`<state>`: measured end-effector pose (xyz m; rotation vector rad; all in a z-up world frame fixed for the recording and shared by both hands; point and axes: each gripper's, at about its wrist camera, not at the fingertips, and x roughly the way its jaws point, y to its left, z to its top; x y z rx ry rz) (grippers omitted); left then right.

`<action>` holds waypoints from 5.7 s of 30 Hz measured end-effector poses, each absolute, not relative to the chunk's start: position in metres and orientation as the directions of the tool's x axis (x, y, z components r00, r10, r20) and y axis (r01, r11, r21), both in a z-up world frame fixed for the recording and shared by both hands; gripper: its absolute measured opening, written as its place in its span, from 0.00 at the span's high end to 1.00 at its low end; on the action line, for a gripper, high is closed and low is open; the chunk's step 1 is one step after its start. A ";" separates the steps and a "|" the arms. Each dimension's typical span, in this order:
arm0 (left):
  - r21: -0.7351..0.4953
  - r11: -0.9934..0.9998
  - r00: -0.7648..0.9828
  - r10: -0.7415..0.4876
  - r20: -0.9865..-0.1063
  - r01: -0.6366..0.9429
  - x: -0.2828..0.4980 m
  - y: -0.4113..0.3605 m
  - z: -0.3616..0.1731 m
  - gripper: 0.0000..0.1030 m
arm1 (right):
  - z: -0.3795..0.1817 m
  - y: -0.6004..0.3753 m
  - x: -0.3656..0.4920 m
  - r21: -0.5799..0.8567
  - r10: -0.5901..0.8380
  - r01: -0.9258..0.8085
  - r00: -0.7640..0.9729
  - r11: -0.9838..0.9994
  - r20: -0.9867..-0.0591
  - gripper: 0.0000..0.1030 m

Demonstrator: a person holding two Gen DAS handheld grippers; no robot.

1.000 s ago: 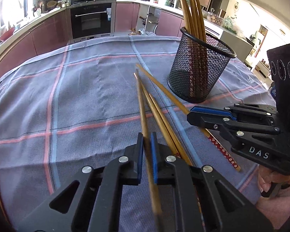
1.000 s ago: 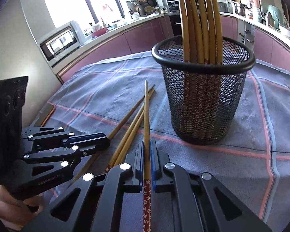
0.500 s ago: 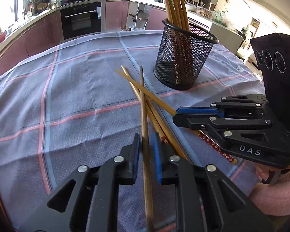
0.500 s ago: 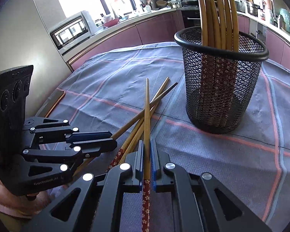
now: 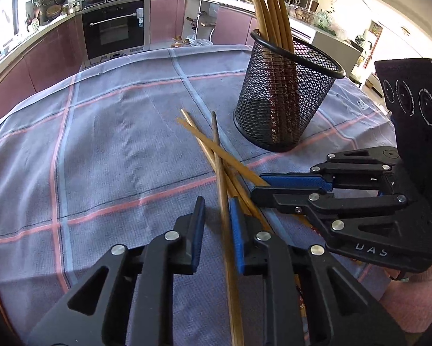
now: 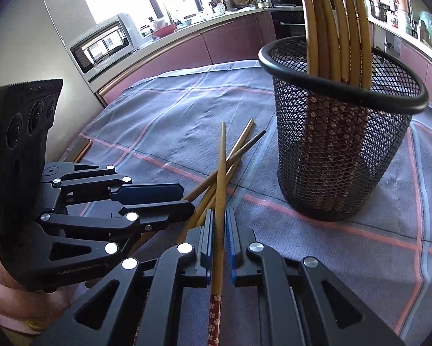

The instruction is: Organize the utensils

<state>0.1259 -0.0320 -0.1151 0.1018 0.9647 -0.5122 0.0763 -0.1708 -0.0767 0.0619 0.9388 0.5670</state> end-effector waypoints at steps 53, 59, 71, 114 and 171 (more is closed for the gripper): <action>-0.299 0.794 0.596 -0.599 -0.535 0.530 0.081 -0.002 0.018 0.93 | 0.023 -0.236 0.035 0.248 0.495 -0.430 0.711 0.868 -0.500 0.94; -0.292 0.786 0.602 -0.609 -0.516 0.545 0.087 -0.012 0.027 0.93 | 0.037 -0.240 0.036 0.225 0.483 -0.430 0.733 0.875 -0.478 0.94; -0.284 0.775 0.619 -0.626 -0.474 0.565 0.101 -0.022 0.049 0.93 | 0.059 -0.251 0.039 0.189 0.461 -0.422 0.776 0.887 -0.430 0.94; -0.242 0.797 0.674 -0.599 -0.432 0.553 0.136 -0.052 0.077 0.93 | 0.077 -0.253 0.072 0.169 0.431 -0.397 0.821 0.902 -0.375 0.94; -0.199 0.814 0.553 -0.528 -0.645 0.546 0.185 -0.082 0.033 0.81 | 0.022 -0.249 0.117 0.273 0.441 -0.347 0.711 0.897 -0.548 0.81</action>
